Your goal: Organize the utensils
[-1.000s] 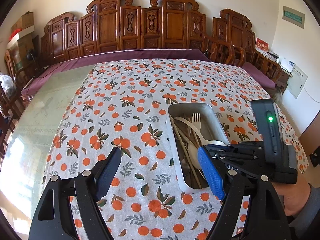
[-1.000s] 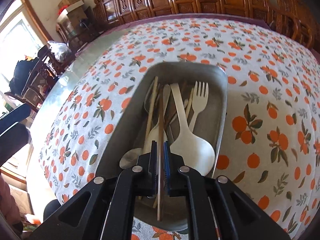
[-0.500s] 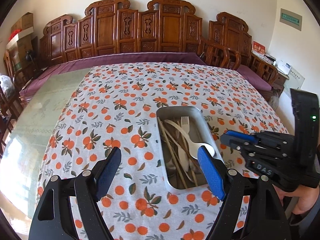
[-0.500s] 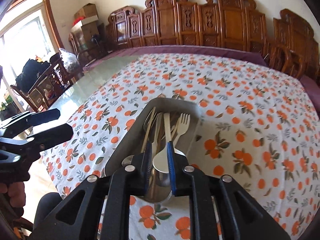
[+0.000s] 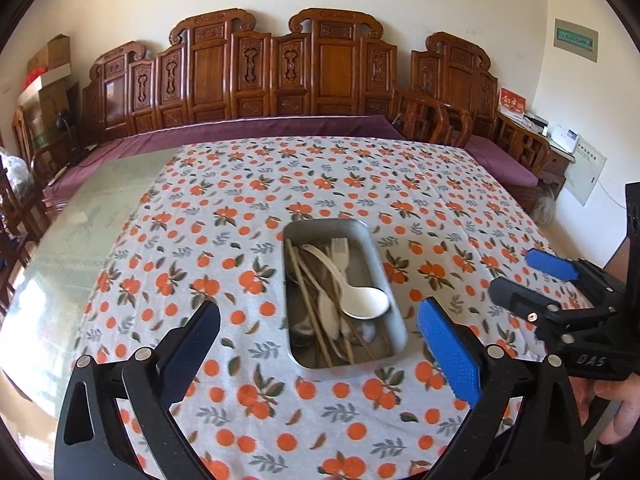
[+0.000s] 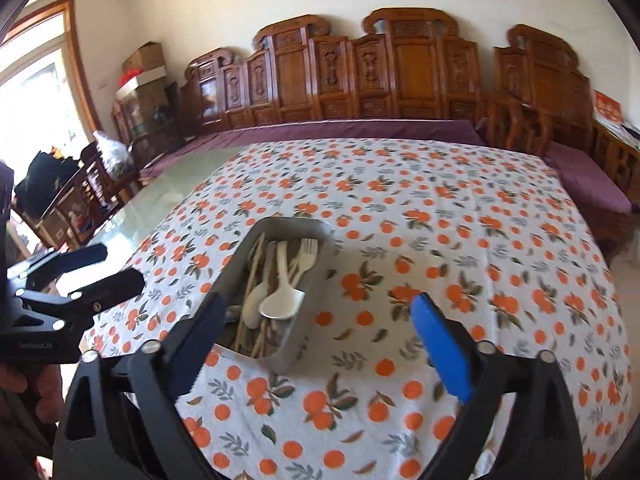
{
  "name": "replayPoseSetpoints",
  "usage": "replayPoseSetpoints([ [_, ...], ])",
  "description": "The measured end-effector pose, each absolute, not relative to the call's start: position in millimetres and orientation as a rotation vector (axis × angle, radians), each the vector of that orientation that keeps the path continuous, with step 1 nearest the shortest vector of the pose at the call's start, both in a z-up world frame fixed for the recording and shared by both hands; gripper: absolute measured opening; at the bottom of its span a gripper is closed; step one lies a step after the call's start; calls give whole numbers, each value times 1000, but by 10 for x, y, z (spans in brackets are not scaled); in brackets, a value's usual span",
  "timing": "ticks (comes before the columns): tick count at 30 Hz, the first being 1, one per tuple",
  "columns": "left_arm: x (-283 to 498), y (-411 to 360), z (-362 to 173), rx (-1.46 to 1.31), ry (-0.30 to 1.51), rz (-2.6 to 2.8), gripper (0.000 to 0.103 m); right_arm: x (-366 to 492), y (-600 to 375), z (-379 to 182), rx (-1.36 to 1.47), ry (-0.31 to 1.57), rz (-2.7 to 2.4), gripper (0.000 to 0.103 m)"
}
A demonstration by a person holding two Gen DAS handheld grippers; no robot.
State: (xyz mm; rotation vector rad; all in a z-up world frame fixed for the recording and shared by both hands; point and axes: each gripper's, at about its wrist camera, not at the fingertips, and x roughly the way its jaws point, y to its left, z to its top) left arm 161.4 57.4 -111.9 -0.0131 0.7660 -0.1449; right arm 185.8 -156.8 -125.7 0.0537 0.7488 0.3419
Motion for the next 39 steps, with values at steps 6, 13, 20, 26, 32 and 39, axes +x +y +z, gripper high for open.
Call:
replayPoseSetpoints([
  [6,1526,395,-1117,-1,780,-154,95,1651,-1810,-1146,30,733,276,101],
  [13,1308,182,-853,11,741,-167,95,1360,-2055,-959,33,676,230,101],
  [20,1074,69,-579,-9,709,-176,95,1118,-2178,-732,42,625,216,101],
  [26,840,-9,-312,9,649,-174,95,901,-2245,-490,48,575,214,101],
  [32,574,-38,1,27,546,-140,95,668,-2244,-195,35,487,211,101],
  [39,367,-14,273,24,462,-116,95,425,-2240,102,35,393,214,101],
])
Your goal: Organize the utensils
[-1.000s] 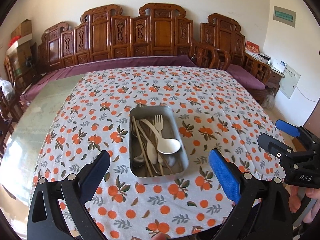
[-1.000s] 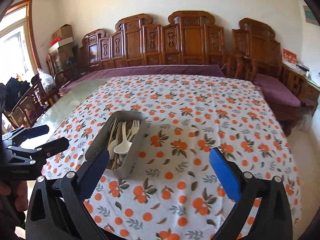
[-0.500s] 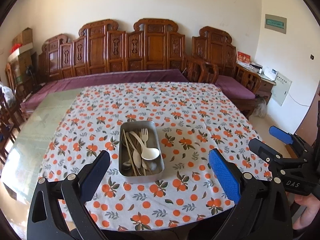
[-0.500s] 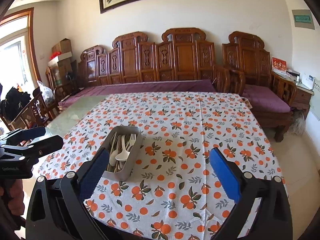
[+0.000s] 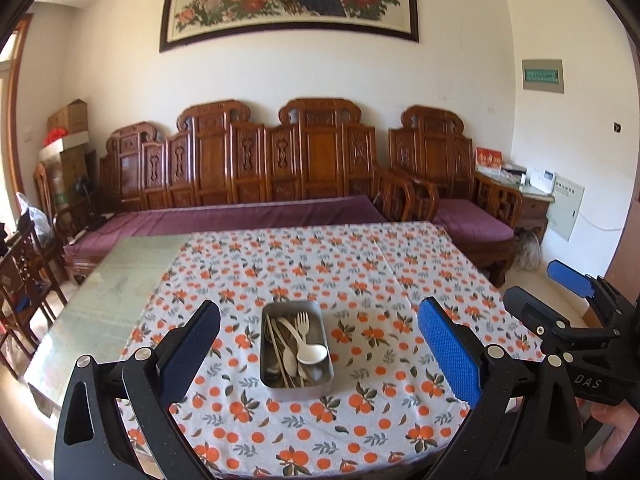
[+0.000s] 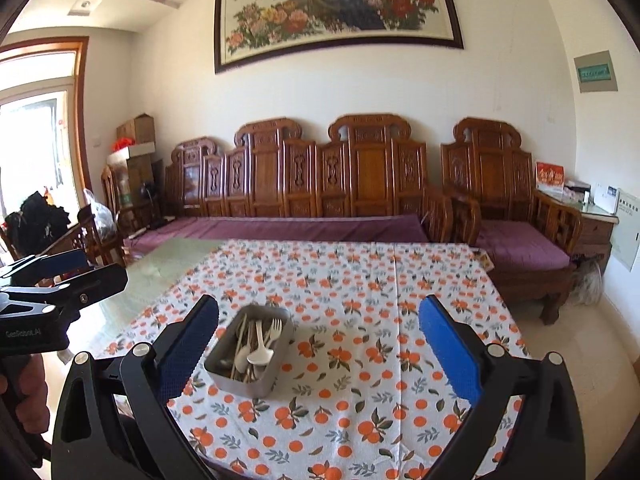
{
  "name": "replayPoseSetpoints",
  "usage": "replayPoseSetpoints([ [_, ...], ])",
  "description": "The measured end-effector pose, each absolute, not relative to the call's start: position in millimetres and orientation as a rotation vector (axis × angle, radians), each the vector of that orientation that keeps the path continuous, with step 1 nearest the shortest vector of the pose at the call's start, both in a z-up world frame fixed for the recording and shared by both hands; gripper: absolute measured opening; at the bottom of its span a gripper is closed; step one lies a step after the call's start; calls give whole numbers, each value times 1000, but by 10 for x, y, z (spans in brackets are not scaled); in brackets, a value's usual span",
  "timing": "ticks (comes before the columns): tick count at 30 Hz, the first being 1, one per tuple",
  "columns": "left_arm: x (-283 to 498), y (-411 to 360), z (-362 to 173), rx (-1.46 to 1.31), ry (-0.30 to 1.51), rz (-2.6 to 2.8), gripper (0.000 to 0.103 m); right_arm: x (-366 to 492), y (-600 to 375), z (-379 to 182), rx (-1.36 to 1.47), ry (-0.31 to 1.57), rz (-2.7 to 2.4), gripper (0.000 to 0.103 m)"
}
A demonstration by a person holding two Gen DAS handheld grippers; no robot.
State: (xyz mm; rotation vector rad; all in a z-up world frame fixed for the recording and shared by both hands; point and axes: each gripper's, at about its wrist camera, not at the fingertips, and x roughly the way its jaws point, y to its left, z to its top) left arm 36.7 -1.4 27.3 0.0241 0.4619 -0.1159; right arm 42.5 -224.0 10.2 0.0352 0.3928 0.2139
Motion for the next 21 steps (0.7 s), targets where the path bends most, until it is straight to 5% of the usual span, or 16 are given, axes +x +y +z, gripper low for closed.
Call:
replayPoseSetpoints([
  [21,247,22,365,13,407,-81,95,273,-2312,282,52,329,195,101],
])
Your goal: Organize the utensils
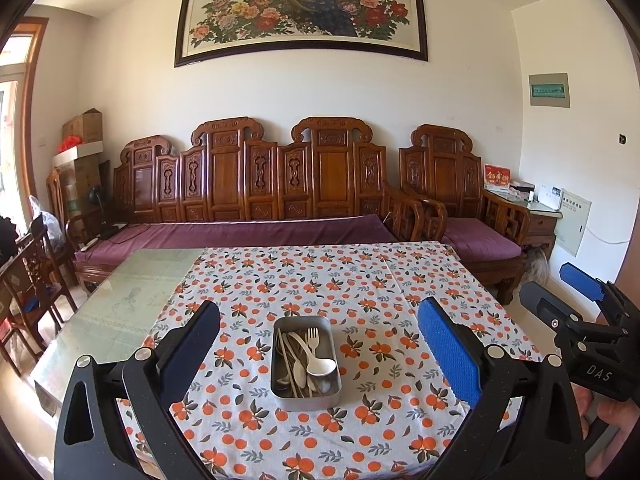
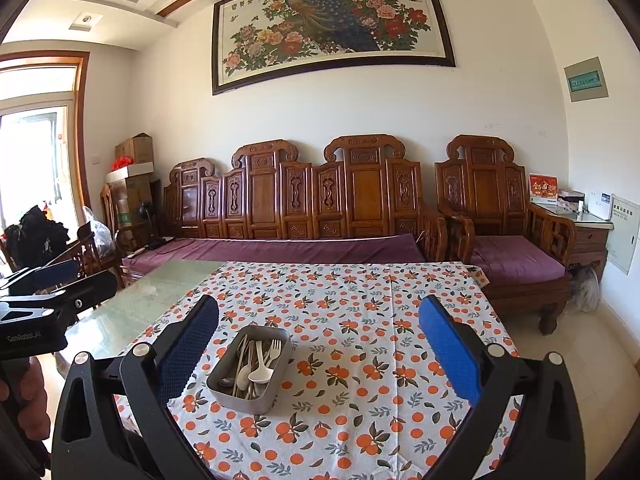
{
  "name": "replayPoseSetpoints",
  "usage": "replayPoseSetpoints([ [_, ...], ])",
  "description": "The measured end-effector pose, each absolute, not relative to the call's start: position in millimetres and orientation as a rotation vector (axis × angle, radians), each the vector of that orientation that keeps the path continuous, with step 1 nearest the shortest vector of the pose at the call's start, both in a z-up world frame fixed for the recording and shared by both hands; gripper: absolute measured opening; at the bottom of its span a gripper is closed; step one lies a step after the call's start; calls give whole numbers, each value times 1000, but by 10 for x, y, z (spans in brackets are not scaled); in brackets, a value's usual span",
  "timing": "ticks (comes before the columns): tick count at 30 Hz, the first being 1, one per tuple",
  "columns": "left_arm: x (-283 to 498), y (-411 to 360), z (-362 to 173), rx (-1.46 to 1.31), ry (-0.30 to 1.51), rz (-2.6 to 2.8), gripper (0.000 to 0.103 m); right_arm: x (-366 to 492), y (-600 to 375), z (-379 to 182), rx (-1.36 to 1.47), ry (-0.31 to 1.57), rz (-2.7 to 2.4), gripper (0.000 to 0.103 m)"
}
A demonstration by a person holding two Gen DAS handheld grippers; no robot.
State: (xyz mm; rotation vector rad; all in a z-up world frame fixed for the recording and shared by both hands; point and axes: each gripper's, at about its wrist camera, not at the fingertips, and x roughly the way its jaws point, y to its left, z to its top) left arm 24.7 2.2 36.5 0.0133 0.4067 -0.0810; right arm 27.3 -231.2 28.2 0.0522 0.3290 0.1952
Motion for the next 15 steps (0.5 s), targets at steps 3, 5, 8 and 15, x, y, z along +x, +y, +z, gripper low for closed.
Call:
replayPoseSetpoints([
  [3,254,22,360,15,408,-81,95,274,-2313,282,52,330,196,101],
  [5,250,27,358,15,408,-82,95,281,-2307,279,51,331,198,101],
  [8,247,33,355,14,408,-82,95,295,-2305,281,52,332,198,101],
  [15,252,32,338,13,410,-84,95,307,-2309,275,53,333,199,101],
])
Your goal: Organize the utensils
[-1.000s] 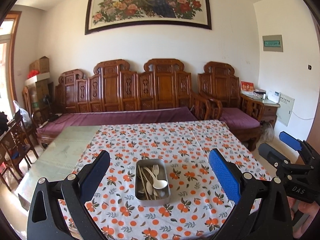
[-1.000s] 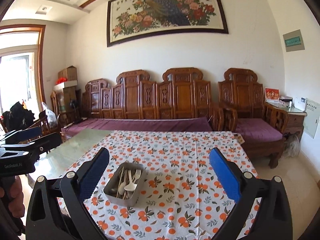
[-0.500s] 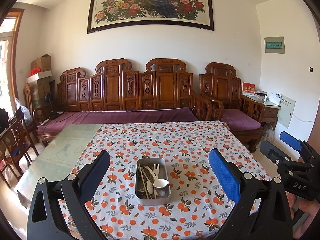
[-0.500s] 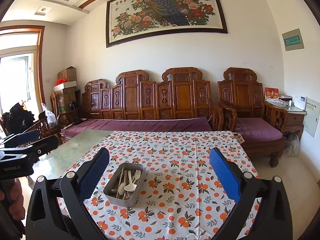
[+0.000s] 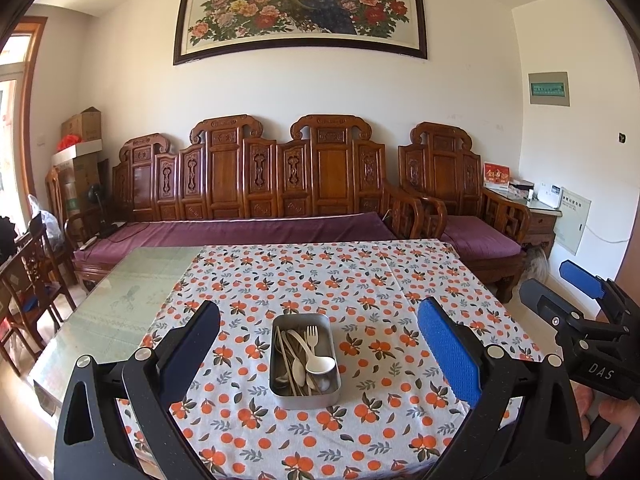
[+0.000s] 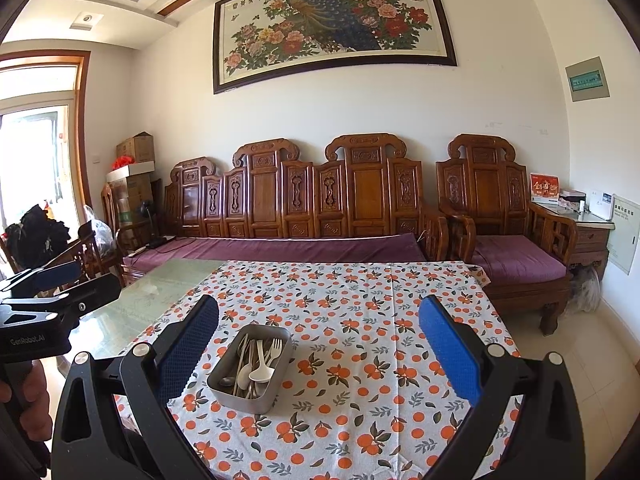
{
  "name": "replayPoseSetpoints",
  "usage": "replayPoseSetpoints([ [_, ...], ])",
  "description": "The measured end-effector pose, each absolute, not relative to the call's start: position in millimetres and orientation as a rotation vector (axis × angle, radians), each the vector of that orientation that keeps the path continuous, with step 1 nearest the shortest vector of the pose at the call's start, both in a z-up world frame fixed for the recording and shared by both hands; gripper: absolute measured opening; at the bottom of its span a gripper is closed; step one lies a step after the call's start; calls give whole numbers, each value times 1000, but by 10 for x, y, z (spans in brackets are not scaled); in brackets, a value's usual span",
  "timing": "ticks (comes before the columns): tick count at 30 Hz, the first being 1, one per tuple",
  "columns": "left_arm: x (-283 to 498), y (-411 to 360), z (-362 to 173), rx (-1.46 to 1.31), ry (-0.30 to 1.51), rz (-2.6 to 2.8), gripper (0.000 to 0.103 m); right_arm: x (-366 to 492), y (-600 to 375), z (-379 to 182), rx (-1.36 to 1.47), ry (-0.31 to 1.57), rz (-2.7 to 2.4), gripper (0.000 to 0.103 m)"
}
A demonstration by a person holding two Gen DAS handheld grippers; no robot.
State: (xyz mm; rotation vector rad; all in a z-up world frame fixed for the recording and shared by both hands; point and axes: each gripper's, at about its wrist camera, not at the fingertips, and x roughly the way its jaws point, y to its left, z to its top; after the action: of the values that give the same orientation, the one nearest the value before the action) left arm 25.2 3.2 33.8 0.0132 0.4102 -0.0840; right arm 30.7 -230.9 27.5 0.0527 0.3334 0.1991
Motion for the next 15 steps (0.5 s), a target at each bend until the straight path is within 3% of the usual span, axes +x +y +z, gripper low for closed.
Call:
replayPoseSetpoints([
  [15,244,26,223,18,411,-83,95,301,-2289,271,52,331,200,101],
])
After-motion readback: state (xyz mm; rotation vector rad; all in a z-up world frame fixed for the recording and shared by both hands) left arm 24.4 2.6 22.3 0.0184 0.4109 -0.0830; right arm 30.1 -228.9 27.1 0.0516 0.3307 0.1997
